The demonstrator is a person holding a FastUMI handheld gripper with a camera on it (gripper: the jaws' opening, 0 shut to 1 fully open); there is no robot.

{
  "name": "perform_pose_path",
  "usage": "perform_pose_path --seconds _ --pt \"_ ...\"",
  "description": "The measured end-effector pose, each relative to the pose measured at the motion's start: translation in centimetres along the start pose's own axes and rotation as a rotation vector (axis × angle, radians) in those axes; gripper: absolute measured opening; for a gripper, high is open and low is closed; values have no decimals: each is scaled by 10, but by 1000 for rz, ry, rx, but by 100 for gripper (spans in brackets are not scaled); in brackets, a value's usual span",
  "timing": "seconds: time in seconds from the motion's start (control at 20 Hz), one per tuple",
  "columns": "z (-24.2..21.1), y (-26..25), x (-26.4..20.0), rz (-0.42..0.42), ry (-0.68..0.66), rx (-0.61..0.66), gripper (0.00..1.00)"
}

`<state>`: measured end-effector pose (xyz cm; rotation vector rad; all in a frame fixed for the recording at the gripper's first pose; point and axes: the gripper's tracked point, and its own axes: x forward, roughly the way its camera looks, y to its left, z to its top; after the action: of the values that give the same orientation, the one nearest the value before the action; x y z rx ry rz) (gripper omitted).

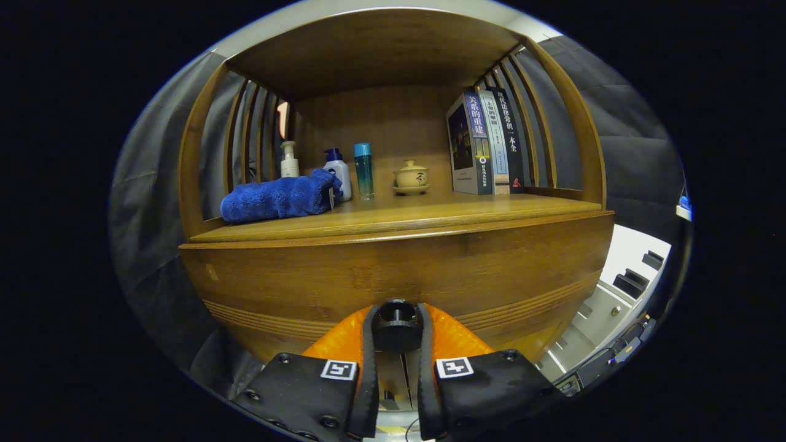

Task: Pull open the drawer, take out the items inside it, and place them on the countertop above the cabinet.

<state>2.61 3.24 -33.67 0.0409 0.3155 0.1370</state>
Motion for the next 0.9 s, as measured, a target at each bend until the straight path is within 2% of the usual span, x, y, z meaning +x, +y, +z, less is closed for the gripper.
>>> perform_pose_path --seconds 0.9 --pt "-23 2 -94 -8 -21 -10 34"
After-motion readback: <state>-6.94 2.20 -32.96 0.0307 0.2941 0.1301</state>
